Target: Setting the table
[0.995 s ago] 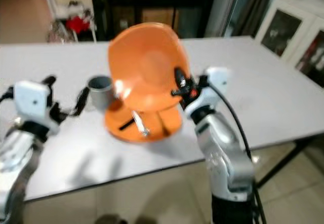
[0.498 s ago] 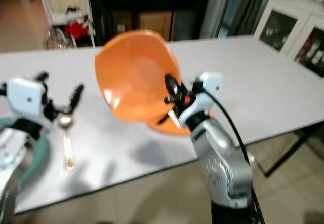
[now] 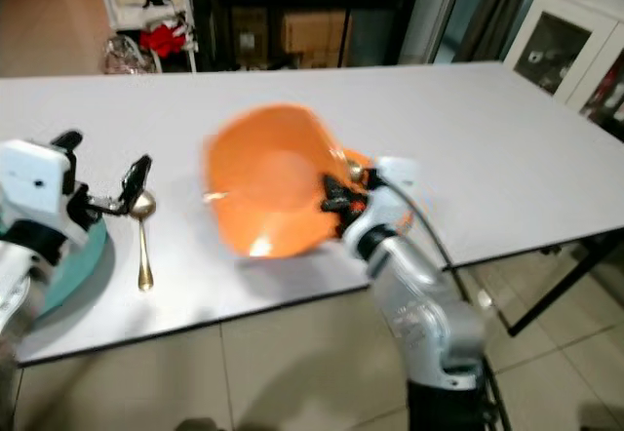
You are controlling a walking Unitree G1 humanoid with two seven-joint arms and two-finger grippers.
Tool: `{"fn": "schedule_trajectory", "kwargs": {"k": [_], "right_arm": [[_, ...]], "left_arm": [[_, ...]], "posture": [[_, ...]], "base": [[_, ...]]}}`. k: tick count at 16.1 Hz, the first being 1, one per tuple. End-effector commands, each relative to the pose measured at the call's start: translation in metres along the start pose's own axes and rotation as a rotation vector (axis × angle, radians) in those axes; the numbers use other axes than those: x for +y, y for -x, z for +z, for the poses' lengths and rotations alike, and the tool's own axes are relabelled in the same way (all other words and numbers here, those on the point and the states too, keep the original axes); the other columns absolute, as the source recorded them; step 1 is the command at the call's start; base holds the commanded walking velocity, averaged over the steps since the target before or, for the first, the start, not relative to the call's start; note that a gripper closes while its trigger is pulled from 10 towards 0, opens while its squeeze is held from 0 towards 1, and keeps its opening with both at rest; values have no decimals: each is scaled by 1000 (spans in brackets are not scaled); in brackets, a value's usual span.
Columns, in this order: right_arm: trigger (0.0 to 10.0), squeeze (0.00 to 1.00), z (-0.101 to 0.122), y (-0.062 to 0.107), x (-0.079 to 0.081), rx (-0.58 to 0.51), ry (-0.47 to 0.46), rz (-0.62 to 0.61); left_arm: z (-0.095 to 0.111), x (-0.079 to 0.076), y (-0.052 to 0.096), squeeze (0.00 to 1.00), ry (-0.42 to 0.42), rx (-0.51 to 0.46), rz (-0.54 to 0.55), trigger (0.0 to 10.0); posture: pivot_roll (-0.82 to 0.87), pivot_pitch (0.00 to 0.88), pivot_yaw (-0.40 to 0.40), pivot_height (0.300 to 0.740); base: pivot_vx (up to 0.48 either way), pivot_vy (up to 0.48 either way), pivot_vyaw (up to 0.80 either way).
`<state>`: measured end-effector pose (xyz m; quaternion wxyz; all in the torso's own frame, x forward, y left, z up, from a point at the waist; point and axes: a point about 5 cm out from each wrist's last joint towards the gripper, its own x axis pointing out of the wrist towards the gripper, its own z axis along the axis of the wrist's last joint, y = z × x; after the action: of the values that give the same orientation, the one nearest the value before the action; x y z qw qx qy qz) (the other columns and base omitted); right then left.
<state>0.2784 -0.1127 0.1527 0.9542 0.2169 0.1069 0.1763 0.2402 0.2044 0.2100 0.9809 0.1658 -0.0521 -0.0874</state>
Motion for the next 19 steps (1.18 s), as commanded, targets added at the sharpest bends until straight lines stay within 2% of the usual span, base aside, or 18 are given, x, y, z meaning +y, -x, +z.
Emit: {"fn": "schedule_trajectory", "kwargs": {"k": [1, 3, 5, 6, 7, 9, 11, 12, 15, 16, 19], "right_arm": [[10000, 0, 5, -6, 10, 7, -55, 51], [10000, 0, 3, -10, 6, 61, -134, 47], [10000, 0, 1, -14, 8, 99, -203, 99], [10000, 0, 0, -20, 8, 146, -260, 125], [10000, 0, -1, -22, 7, 168, -271, 120], [10000, 0, -10, -31, 3, 314, -291, 73], [10000, 0, -10, -36, 2, 337, -316, 49], [10000, 0, -7, -37, 1, 327, -331, 48], [10000, 0, 12, -37, 3, 243, -357, 129], [10000, 0, 12, -34, 3, 254, -355, 154], [10000, 0, 4, -37, -4, 277, -346, 83]], "left_arm": [[2, 0, 3, 0, 3, -2, -50, 10000], [6, -5, 7, 0, 43, -10, -150, 10000], [6, -13, 11, 0, 56, 5, -254, 10000], [5, -23, 17, 0, 64, 34, -361, 10000], [5, -26, 19, 0, 73, 44, -395, 10000], [4, -37, 31, 0, 115, 94, -541, 10000], [2, -39, 37, 0, 112, 127, -580, 10000], [2, -36, 36, 0, 109, 128, -563, 10000], [4, -33, 32, 0, 111, 119, -544, 10000], [4, -35, 32, 0, 115, 119, -556, 10000], [4, -37, 28, 0, 110, 117, -559, 10000]], "posture": [[149, 0, -56, 740], [150, 0, -53, 740], [152, 0, -51, 740], [152, 0, -50, 740], [152, 0, -50, 740], [153, 0, -52, 740], [156, 0, -56, 740], [157, 0, -60, 740], [143, 0, -49, 740], [139, 0, -44, 740], [136, 0, -37, 740]], "base": [[0, 0, 0], [0, 0, 0], [0, 0, 0], [0, 0, 0], [0, 0, 0], [0, 0, 0], [0, 0, 0], [0, 0, 0], [0, 0, 0], [0, 0, 0], [0, 0, 0]]}}
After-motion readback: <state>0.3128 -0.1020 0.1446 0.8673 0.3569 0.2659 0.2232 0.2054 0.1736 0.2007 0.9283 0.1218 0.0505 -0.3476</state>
